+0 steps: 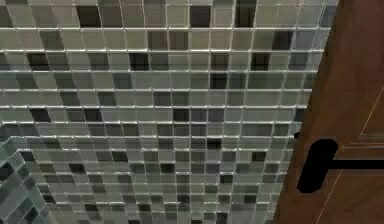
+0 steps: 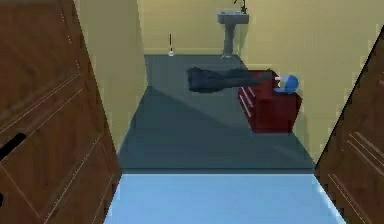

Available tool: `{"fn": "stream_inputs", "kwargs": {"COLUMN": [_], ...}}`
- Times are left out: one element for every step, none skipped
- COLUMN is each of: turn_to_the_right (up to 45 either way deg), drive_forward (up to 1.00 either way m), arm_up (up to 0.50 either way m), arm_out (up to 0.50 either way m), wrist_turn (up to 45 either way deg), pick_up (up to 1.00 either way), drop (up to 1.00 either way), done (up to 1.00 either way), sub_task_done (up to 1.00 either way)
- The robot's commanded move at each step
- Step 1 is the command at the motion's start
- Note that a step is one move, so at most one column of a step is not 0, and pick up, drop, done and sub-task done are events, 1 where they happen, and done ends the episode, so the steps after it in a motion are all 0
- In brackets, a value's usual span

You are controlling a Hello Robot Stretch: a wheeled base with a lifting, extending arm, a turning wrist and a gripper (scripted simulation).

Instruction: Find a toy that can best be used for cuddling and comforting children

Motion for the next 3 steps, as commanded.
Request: {"fn": "stream_inputs", "kwargs": {"turn_to_the_right": [-45.0,-45.0,-45.0], "drive_forward": [0.0,0.0,0.0], "arm_up": [0.0,0.0,0.0], "arm_out": [0.0,0.0,0.0], "wrist_turn": [0.0,0.0,0.0], "pick_up": [0.0,0.0,0.0], "drop": [0.0,0.0,0.0], "done": [0.0,0.0,0.0], "sub_task_done": [0.0,0.0,0.0]}}
